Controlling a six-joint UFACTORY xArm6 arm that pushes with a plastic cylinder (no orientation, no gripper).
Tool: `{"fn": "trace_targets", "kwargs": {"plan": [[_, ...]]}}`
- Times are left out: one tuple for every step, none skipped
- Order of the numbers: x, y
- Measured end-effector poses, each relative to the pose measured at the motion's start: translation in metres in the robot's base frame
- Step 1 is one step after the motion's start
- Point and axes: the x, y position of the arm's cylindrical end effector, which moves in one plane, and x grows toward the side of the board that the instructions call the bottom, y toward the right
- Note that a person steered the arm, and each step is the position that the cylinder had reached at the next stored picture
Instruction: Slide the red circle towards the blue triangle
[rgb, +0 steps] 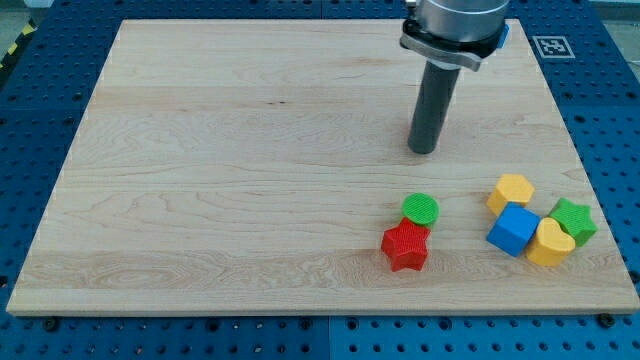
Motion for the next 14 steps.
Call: {"fn": "trace_targets", "kwargs": {"plan": [[-0.001,0.014],[-0.003,0.018],[-0.002,0.017],[-0.002,0.000],[-0.002,-0.011],[-0.002,-0.011],[-0.010,-0.011],[-0.022,-0.002],[-0.029,0.016],[-0.043,0.026],[-0.059,0.030],[-0.077,0.031],[-0.095,0.036],[-0.113,0.044]]}}
